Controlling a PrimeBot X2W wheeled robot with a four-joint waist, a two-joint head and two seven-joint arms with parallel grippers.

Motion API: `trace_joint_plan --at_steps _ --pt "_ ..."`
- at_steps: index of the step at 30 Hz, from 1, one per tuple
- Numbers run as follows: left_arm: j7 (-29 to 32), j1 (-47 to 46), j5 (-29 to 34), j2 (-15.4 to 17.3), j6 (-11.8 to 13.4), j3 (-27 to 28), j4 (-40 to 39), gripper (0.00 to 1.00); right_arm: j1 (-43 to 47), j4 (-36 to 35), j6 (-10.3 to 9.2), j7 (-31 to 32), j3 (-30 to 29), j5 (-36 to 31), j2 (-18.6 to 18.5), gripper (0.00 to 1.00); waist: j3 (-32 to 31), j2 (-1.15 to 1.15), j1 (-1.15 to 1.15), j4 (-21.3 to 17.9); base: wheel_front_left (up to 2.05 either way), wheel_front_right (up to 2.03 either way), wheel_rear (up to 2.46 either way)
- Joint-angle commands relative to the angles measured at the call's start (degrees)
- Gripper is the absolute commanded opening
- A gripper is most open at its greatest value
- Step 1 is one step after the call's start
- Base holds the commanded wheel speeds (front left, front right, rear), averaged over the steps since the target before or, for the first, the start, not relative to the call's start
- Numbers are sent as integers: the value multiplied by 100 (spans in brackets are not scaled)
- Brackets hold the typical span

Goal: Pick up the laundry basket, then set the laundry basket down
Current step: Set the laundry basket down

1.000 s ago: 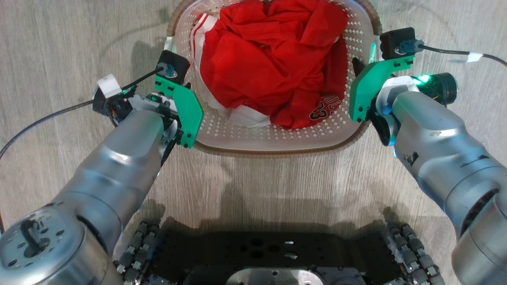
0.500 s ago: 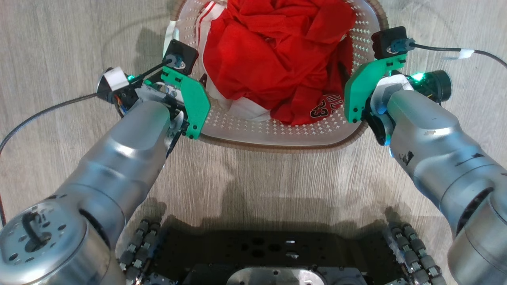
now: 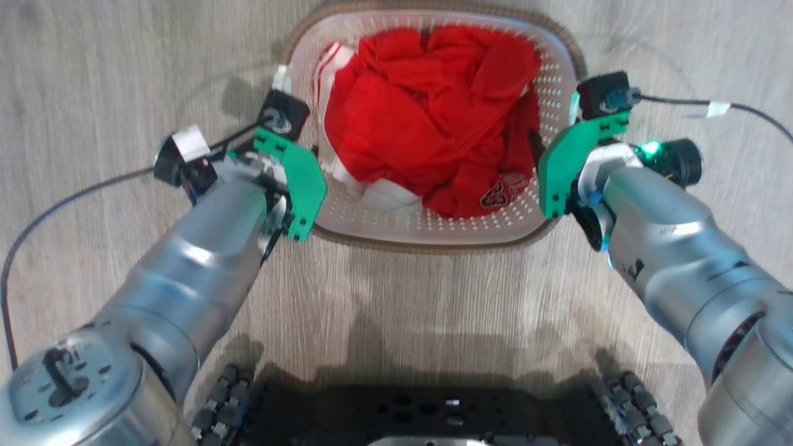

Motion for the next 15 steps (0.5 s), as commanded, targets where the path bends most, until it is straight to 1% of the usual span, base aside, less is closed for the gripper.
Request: trace_joint_plan --at_steps 1,4,5,9,15 --pt "66 154 55 87 -57 24 21 100 435 -12 41 26 -16 -52 63 100 -294 0 0 -30 0 0 0" --pt "179 335 57 87 -112 24 79 100 580 -12 41 29 -16 -97 71 100 -716 0 0 -58 0 0 0" --pt "179 335 57 87 -112 24 79 100 580 -12 41 29 -16 -97 71 100 -716 0 0 -58 0 0 0" --pt "217 715 -46 87 -155 24 126 100 908 -12 41 -45 -56 -48 115 100 -1441 0 0 -106 0 0 0" --pt "48 1301 -229 87 -149 50 164 100 1409 -70 41 -284 -102 76 149 100 -2674 0 0 -212 0 0 0"
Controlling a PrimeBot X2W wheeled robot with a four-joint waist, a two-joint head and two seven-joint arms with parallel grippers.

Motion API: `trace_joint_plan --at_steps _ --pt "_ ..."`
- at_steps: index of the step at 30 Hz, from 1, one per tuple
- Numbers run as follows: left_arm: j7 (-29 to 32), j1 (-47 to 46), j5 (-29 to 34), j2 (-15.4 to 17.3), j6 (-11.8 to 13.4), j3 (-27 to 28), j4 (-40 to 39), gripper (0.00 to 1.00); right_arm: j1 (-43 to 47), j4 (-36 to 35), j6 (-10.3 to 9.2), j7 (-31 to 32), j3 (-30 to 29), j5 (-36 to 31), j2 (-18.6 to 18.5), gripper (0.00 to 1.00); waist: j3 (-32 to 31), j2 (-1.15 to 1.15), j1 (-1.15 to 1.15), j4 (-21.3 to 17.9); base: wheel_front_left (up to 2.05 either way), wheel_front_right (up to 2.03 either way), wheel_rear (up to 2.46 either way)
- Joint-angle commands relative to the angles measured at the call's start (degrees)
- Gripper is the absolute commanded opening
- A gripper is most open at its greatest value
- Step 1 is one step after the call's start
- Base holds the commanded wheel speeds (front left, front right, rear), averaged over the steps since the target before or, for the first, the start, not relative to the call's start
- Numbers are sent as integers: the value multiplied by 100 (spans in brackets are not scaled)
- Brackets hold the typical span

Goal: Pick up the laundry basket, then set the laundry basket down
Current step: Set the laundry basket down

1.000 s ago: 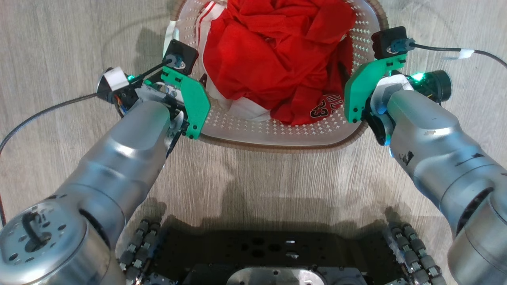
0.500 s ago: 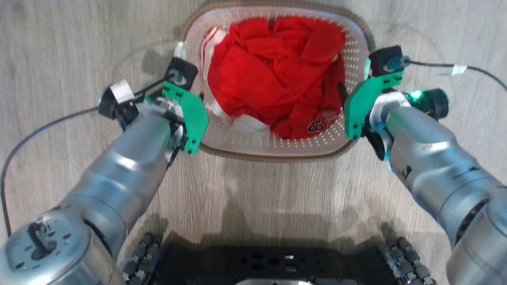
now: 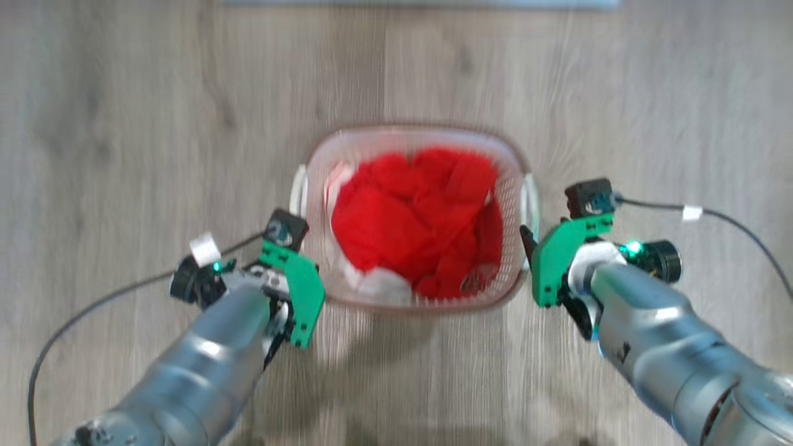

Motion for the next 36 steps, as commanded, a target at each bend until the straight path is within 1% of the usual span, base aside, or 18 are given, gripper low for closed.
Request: trace_joint_plan --at_steps 1,2,3,6,9,12,15,18,20,23,26,30,33,34,36 --pt "-129 48 1 94 41 49 25 100 281 -62 41 -189 -19 45 65 100 -1022 -1 1 -106 0 0 0" --pt "-190 101 49 94 51 47 32 100 314 -61 41 -300 -58 63 46 100 -1207 -1 1 -106 0 0 0" --pt "-382 151 68 94 98 48 46 100 329 -52 41 -466 -119 33 -14 100 -1503 -1 1 -97 0 0 0" --pt "-755 197 48 94 134 88 52 100 369 -131 41 -546 -335 24 -72 100 -1959 -1 1 -97 0 0 0" --pt "-1180 160 -57 94 260 289 30 100 288 -488 41 -552 -828 -227 -257 100 -2298 -1 1 -120 0 0 0" --pt "-1313 118 -94 140 452 552 -132 100 380 -951 41 -553 -1513 -727 -444 100 -2546 -1 1 -139 0 0 0" --pt "-1322 60 166 447 861 1190 -1013 100 611 -1558 41 -554 -2407 -1466 -611 100 -2706 -1 1 -135 0 0 0" --pt "-1323 431 727 801 1255 2024 -2111 100 1088 -2313 41 -554 -3470 -2345 -683 100 -2861 -1 1 -126 0 0 0" --pt "-1324 826 1201 976 1487 2625 -2872 100 1506 -2871 41 -555 -4155 -2958 -625 100 -2946 -1 1 -131 0 0 0" --pt "-1324 1510 1921 1078 1734 3491 -3924 100 2155 -3747 41 -555 -5020 -3755 -378 100 -3026 -1 1 -138 0 0 0" --pt "-1325 2201 2516 990 1776 4291 -4822 100 2729 -4566 41 -555 -5543 -4389 -139 100 -3076 -1 1 -147 0 0 0" --pt "-1325 2943 3103 666 1617 5178 -5616 100 3321 -5402 41 -555 -5679 -4908 25 100 -3130 -1 1 -160 0 0 0" --pt "-1325 3355 3458 402 1391 5644 -6025 100 3634 -5872 41 -555 -5767 -5135 73 100 -3146 -1 1 -149 0 0 0" --pt "-1325 3355 3458 402 1391 5644 -6025 100 3634 -5872 41 -555 -5767 -5135 73 100 -3146 -1 1 -149 0 0 0" --pt "-1325 3584 3631 261 1241 5858 -6222 100 3825 -6117 41 -555 -5855 -5251 93 100 -3153 -1 1 -136 0 0 0"
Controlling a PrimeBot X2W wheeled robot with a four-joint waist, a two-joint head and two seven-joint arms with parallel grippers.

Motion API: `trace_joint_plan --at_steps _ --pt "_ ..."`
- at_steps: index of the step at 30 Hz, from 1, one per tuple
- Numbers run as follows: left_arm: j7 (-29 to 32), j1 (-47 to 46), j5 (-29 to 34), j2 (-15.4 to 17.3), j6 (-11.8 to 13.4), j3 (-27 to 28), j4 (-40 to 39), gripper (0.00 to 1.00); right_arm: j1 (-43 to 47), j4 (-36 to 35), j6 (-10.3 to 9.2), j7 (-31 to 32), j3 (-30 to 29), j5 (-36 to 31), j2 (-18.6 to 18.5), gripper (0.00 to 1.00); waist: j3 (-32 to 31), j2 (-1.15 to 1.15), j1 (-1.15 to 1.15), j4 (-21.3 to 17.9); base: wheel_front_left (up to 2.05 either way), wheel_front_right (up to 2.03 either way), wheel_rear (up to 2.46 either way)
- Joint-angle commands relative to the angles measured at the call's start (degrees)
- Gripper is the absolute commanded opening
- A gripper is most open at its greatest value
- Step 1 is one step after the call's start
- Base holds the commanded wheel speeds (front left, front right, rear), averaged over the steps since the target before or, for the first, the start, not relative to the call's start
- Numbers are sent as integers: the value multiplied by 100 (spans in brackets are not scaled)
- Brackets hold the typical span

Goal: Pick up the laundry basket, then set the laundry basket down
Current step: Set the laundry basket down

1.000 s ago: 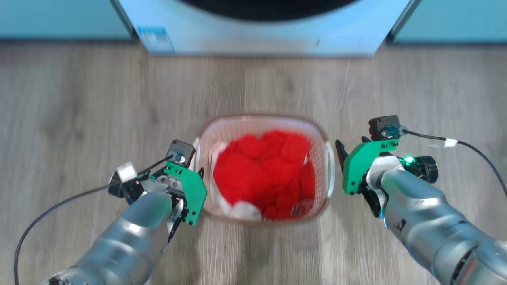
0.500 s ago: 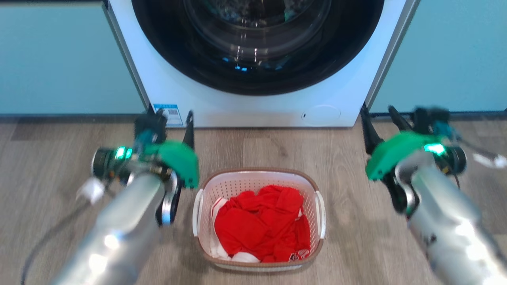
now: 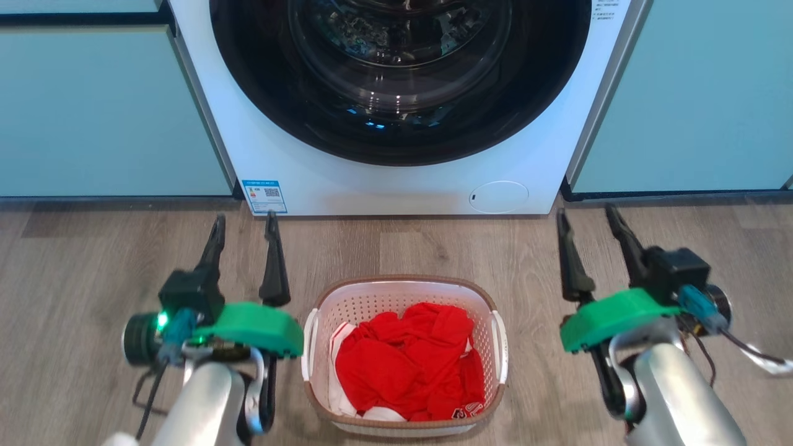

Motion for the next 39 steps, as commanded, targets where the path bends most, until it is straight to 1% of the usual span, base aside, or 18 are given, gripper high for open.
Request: trace_joint_plan --at_steps 1,4,8,12,18,27,39 --pt "-53 -149 60 20 -25 270 -227 100 -79 -241 41 -67 75 -42 71 100 0 0 1 7 0 0 0" --pt "-53 113 292 -60 -127 400 -272 100 166 -447 41 -67 -13 -221 84 100 -2 0 1 32 0 0 0" --pt "-53 293 490 -88 -237 398 -64 100 439 -491 41 -67 -79 -256 90 100 -19 0 1 58 0 0 0" --pt "-53 357 303 -92 -366 347 -35 100 563 -479 41 -67 -75 -249 91 100 -40 0 1 48 0 0 0" --pt "-53 346 378 -93 -470 377 -79 100 558 -507 41 -68 -57 -253 92 100 -34 0 1 19 0 0 0" --pt "-53 353 359 -93 -521 337 -112 100 585 -518 41 -68 -116 -231 92 100 -28 0 1 -19 0 0 0" --pt "-53 355 59 -94 -673 372 105 100 617 -366 41 -68 -146 -254 93 100 -32 0 1 -13 0 0 0"
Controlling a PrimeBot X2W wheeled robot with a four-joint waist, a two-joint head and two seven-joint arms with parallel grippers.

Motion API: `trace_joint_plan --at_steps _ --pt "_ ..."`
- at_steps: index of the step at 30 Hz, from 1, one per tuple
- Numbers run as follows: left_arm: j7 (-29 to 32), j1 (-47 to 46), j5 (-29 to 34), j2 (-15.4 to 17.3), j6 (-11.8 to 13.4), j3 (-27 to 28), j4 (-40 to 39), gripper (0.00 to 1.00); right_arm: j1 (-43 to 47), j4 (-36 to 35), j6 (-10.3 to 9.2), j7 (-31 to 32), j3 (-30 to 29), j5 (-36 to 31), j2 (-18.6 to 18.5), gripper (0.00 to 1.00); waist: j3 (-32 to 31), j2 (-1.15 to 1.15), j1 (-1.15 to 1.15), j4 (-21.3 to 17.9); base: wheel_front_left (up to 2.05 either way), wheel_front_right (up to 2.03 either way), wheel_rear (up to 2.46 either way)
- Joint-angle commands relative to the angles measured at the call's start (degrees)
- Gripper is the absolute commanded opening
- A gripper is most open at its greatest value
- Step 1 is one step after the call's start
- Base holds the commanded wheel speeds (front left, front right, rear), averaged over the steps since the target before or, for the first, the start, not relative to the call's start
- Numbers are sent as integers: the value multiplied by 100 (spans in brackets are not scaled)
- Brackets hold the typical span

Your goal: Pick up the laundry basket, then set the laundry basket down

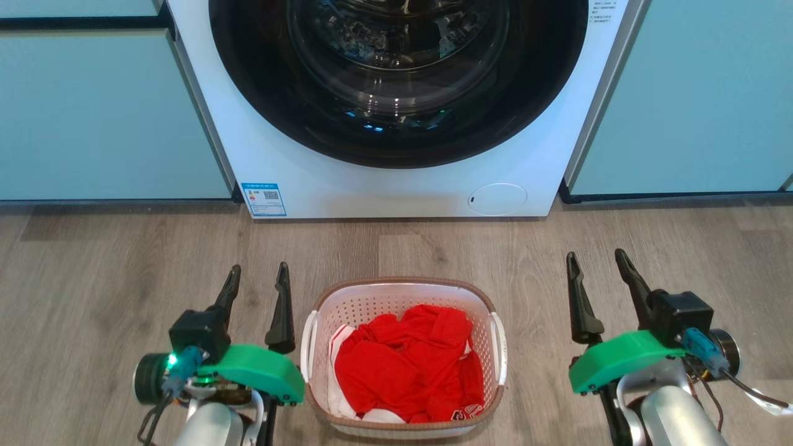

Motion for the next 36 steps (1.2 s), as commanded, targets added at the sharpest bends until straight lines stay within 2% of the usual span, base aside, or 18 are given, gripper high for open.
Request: trace_joint_plan --at_steps 1,25,26,30,36 --pt "-47 -225 -16 -10 -32 205 -147 100 -121 -156 41 -52 87 -27 42 100 3 0 0 5 0 0 0" --pt "-47 -217 -258 -10 -139 231 -202 100 -140 -131 41 -52 115 -30 42 100 -14 0 0 -23 0 0 0" --pt "0 0 -255 0 -144 49 -8 0 0 23 0 0 4 0 1 0 -14 0 1 -24 0 0 0" --pt "33 126 -287 5 -154 44 261 0 96 303 0 4 46 32 0 0 -10 0 1 -26 0 0 0" --pt "121 111 -657 15 -201 131 246 0 91 287 2 79 2 441 -22 0 -2 0 1 -35 0 0 0"
